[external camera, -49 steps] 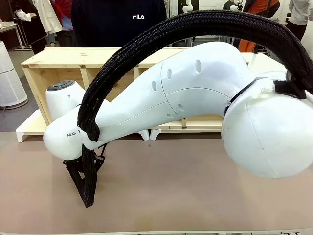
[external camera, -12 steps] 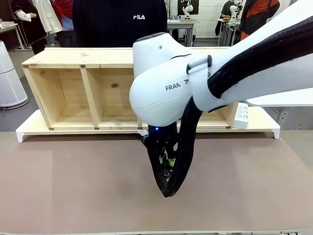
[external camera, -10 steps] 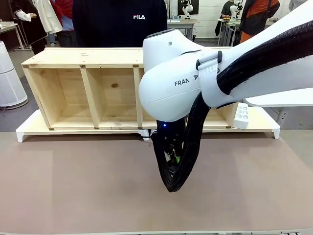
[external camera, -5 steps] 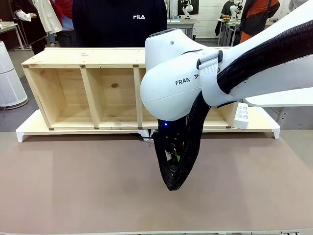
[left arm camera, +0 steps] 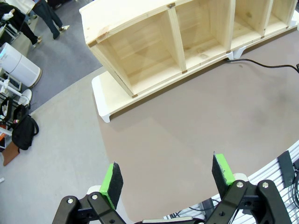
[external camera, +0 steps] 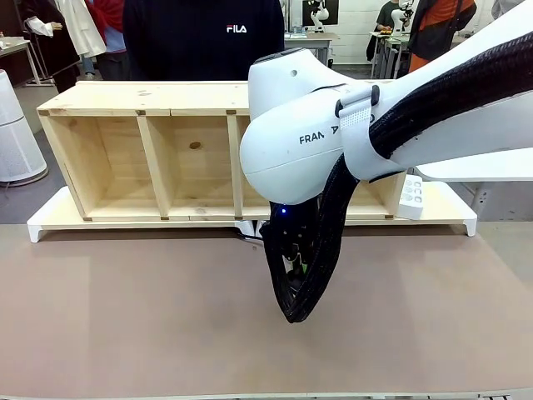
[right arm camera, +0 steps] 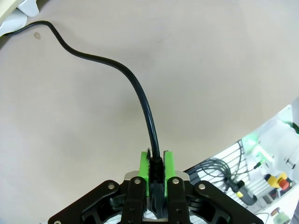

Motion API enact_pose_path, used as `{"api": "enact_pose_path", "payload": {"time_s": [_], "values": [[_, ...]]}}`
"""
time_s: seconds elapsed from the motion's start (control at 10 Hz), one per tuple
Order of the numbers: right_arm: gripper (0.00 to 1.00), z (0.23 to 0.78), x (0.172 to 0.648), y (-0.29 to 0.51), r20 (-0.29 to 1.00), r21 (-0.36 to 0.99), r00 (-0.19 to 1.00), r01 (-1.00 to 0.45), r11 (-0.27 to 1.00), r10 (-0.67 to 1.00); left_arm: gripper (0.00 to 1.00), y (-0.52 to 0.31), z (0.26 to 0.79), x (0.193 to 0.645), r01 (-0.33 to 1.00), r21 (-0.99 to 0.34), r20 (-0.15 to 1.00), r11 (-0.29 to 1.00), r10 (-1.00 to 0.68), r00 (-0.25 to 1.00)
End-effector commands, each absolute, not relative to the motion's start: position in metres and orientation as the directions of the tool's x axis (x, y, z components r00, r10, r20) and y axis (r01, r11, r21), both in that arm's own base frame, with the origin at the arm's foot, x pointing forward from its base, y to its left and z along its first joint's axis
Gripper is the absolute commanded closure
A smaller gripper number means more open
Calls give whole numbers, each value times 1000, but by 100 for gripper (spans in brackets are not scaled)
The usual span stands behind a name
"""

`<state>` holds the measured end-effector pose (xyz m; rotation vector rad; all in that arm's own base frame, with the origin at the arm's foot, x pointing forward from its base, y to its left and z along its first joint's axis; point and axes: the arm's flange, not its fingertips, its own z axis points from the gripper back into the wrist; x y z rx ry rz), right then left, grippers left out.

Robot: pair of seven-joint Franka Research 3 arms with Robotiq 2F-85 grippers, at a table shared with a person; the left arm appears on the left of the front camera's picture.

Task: Perform cable management.
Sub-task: Pull the grasped Power Cable to the location of the Power Strip.

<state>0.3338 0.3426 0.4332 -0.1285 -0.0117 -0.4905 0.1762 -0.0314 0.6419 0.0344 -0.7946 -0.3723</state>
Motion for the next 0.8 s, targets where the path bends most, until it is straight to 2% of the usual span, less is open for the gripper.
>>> {"api": "enact_pose_path", "payload": {"time_s": [0.0,0.2,0.4,0.7], "values": [[85,433,333,342,40,-120,882,470,874,-469,0,-31,641,176,316,168,689,934,-341,640],[85,419,335,331,44,-166,873,486,858,-486,0,-31,641,176,316,168,689,934,-341,640],[85,404,332,271,8,-226,823,555,801,-568,0,-31,641,176,316,168,689,934,-341,640],[85,407,337,201,-1,-237,733,660,712,-680,0,-31,641,176,316,168,689,934,-341,640]]}}
